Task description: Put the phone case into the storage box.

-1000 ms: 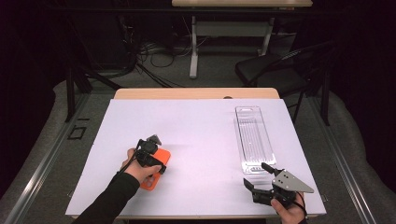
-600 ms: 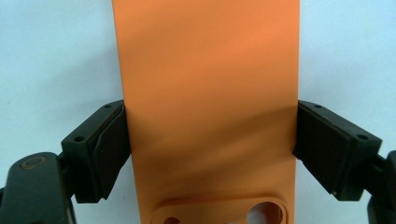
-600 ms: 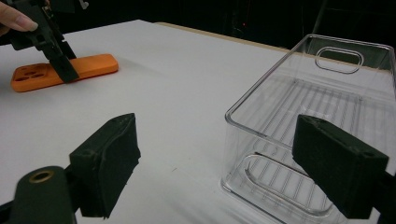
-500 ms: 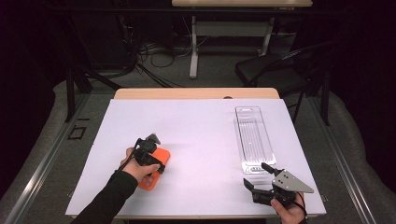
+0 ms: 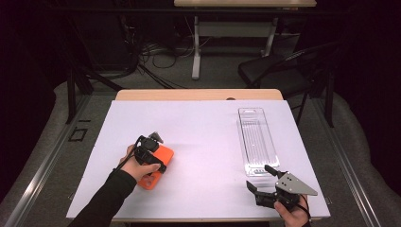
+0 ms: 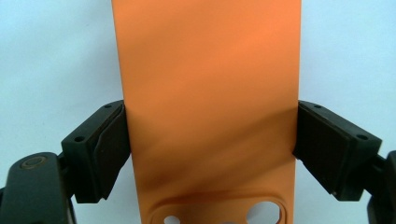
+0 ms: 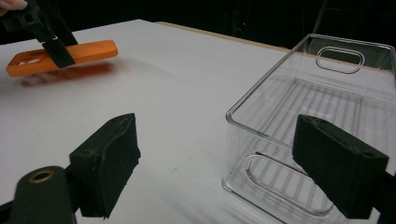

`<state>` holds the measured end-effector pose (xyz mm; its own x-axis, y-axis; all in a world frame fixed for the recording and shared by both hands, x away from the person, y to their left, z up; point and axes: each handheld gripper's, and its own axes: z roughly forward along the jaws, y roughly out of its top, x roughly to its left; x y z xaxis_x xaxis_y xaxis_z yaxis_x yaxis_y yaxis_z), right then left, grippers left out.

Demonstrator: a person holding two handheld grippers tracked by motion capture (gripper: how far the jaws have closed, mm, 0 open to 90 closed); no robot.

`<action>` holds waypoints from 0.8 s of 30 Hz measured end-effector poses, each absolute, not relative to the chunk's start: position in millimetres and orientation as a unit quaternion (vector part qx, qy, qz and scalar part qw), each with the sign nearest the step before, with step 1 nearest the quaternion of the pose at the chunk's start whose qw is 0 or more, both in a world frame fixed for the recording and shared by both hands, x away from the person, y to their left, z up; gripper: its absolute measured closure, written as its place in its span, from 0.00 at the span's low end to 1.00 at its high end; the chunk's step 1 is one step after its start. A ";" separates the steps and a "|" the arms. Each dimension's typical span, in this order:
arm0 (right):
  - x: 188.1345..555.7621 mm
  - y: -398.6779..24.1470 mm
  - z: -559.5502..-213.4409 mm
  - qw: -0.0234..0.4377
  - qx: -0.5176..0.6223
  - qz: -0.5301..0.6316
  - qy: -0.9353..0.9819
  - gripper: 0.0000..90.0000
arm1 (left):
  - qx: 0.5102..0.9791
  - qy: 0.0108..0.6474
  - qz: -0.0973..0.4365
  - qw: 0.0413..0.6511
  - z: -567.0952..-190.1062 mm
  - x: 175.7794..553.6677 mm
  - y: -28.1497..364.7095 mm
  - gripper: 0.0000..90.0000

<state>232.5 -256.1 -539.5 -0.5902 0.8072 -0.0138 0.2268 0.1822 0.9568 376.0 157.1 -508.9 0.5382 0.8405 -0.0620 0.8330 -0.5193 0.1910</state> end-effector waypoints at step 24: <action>232.0 -252.0 -540.4 0.276 0.356 0.521 0.725 0.16 | 0.936 0.324 0.022 0.137 -488.9 364.5 96.8 0.17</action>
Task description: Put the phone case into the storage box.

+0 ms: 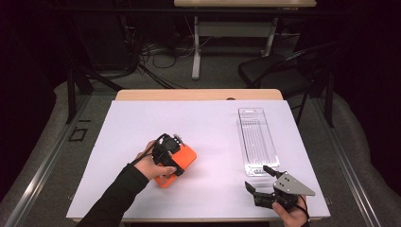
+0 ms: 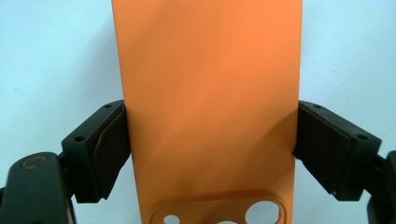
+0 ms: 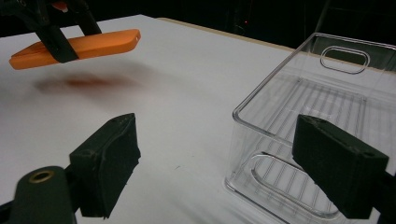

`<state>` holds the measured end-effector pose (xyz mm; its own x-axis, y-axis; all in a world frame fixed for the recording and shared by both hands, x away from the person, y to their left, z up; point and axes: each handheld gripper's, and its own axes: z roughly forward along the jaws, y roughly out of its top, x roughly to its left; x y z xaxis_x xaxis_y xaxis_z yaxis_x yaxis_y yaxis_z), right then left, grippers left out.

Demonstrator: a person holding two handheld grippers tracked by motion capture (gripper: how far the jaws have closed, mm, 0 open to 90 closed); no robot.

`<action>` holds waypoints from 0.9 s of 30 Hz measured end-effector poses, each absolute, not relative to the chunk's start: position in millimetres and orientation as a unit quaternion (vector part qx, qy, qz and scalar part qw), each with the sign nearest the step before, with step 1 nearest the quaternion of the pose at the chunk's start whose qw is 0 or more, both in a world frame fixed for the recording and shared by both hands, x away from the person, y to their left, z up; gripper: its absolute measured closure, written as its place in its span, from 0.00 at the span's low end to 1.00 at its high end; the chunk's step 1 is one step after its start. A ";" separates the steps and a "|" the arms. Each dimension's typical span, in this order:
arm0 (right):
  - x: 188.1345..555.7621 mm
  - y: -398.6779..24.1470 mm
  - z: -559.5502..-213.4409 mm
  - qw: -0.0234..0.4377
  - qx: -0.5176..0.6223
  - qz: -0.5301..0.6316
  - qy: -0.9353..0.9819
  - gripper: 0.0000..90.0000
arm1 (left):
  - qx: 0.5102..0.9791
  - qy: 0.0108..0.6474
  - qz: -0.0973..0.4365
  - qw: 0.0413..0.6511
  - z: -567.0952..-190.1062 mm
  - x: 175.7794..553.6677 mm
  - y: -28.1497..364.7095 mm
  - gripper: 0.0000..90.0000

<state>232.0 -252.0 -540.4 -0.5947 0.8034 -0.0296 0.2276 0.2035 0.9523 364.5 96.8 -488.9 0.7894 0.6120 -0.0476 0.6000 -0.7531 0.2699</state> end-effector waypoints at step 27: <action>236.7 -220.2 -528.5 0.251 0.317 0.508 0.760 0.16 | 0.953 0.275 0.005 0.130 -478.7 364.9 65.4 0.17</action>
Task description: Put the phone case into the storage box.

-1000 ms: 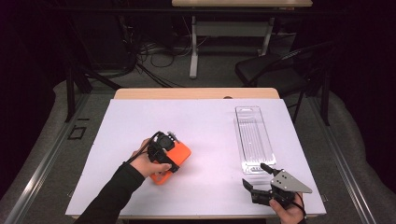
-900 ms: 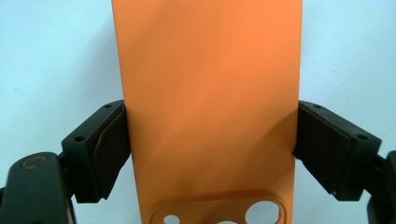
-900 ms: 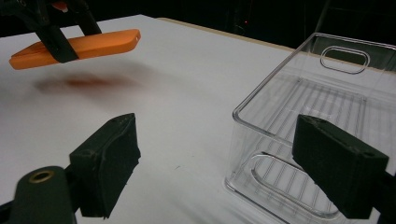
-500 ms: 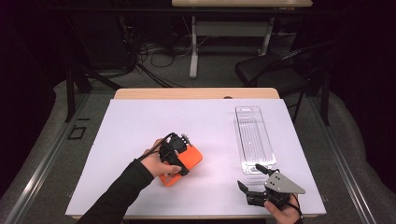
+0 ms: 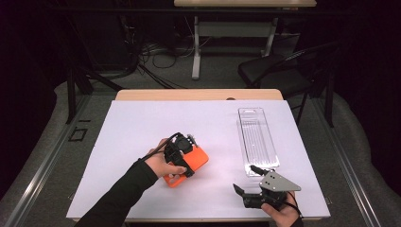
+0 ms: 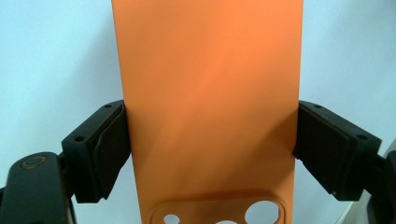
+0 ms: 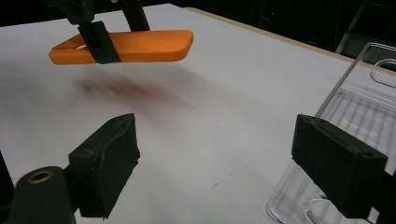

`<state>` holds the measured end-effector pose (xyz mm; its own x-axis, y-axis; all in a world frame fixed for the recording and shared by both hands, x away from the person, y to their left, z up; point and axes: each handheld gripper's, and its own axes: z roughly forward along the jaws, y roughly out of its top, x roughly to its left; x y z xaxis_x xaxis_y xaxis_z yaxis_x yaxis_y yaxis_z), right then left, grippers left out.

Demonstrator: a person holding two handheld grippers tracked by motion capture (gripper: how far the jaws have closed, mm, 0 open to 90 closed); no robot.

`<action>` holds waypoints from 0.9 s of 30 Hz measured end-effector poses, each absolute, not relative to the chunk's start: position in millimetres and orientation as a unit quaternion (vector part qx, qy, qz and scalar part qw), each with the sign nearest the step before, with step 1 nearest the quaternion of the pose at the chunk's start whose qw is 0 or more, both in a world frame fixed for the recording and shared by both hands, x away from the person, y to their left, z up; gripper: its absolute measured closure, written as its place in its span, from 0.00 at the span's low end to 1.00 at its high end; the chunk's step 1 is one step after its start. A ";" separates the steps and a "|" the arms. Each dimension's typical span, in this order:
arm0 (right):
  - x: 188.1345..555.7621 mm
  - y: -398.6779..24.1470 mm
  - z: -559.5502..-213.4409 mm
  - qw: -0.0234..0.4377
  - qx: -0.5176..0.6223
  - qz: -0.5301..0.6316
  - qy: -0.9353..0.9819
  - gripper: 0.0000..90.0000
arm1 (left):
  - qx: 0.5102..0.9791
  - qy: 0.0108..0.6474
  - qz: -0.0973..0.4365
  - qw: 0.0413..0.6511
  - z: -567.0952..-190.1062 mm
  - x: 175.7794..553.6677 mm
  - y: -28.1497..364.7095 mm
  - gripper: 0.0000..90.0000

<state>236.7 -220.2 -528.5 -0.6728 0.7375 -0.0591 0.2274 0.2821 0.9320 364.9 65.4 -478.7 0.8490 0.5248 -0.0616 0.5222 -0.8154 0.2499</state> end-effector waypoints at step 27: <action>255.9 -185.7 -526.1 0.253 0.289 0.486 0.785 0.16 | 0.952 0.280 0.001 0.124 -478.3 367.0 66.2 0.17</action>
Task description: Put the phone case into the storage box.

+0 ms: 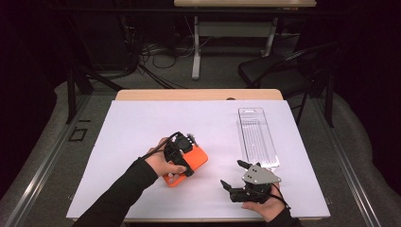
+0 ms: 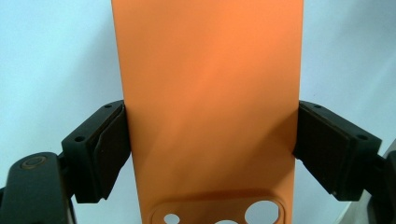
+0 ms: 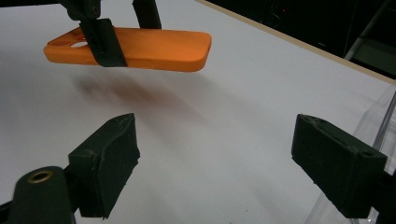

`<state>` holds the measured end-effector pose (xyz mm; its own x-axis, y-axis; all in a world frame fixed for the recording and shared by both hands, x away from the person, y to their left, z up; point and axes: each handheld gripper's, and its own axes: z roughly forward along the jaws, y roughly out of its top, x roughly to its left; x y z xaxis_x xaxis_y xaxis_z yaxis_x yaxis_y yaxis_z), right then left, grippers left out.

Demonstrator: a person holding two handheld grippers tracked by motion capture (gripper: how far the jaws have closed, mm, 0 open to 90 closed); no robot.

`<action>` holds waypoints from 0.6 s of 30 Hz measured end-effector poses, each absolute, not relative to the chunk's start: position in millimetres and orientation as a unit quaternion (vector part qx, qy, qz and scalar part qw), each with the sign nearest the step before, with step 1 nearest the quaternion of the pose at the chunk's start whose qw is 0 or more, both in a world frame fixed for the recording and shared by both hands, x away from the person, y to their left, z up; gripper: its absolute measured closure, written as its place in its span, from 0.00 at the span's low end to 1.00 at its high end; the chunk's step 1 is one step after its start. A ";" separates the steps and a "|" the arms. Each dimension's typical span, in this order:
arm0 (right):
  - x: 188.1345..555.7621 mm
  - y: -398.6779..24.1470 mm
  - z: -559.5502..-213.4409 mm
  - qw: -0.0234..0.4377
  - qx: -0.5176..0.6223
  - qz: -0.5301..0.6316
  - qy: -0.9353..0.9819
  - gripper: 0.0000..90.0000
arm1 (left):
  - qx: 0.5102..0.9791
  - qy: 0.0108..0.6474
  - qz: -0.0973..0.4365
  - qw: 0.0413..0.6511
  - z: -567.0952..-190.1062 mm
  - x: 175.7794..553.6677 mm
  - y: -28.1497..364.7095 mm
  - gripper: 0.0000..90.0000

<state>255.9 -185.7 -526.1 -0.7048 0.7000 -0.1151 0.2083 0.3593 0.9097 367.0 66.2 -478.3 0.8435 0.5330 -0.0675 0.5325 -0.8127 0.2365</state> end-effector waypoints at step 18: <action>258.7 -184.9 -526.5 0.265 0.271 0.476 0.794 0.16 | 0.954 0.272 -0.003 0.123 -478.6 366.0 63.5 0.17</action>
